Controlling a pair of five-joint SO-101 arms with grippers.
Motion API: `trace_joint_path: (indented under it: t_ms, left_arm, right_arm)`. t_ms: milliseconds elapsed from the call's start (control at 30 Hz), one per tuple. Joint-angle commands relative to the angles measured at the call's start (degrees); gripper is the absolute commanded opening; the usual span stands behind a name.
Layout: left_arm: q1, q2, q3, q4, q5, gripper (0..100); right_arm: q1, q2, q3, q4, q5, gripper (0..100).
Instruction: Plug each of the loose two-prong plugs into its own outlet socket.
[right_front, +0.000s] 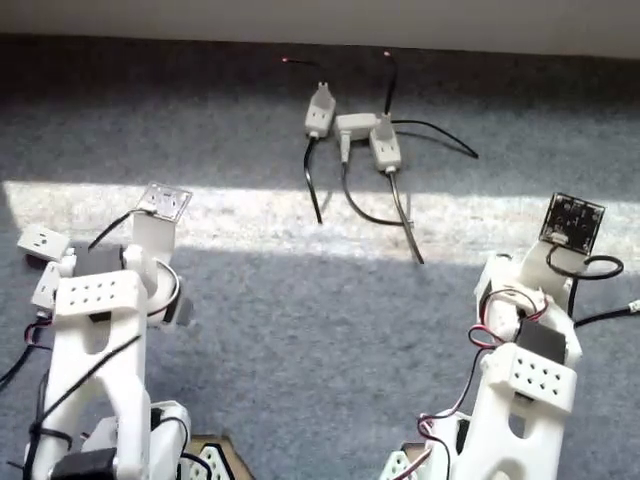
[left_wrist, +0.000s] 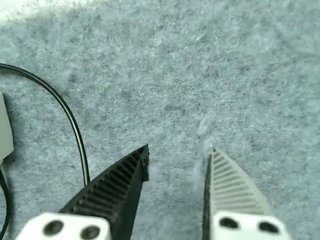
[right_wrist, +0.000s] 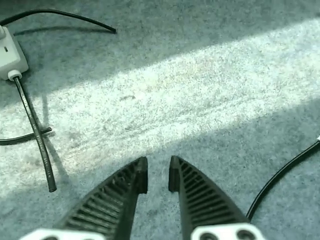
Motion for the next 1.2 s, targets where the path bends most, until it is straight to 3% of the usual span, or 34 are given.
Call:
trace_joint_path:
  t_ms: [0,133,267,400,533,733,833,1000,1167]
  left_arm:
    - [6.3,-10.6,5.1,-2.0,10.5,13]
    - [13.9,-17.5,12.4,-5.4,19.8,13]
    - [17.2,-23.8,18.2,-12.0,20.4,13]
    - [19.6,-29.1,27.9,-24.0,20.4,13]
    - [19.6,-34.2,35.6,-32.7,20.4,13]
    - [19.2,-41.8,36.7,-28.7,20.4,13]
    - [14.9,-46.2,36.3,-25.3,20.4,13]
    - [-3.0,-55.5,36.6,-23.1,20.8,13]
    - [-13.3,-64.7,36.4,-15.3,20.5,13]
  right_arm:
    - [0.8,-1.4,-7.2,6.5,0.7,9.1]
    - [4.1,-1.4,-10.9,13.1,2.2,9.1]
    - [11.5,-1.4,-14.5,13.3,9.2,9.1]
    - [19.7,-0.8,-16.7,12.8,15.8,9.1]
    - [30.2,-0.7,-14.6,4.7,18.0,9.1]
    - [38.9,-1.0,-1.9,-13.6,18.3,9.1]
    - [39.0,-1.4,4.7,-17.8,18.5,9.1]
    - [37.5,-1.4,9.4,-17.9,21.0,9.1]
    - [35.3,-1.4,10.0,-17.6,21.1,9.1]
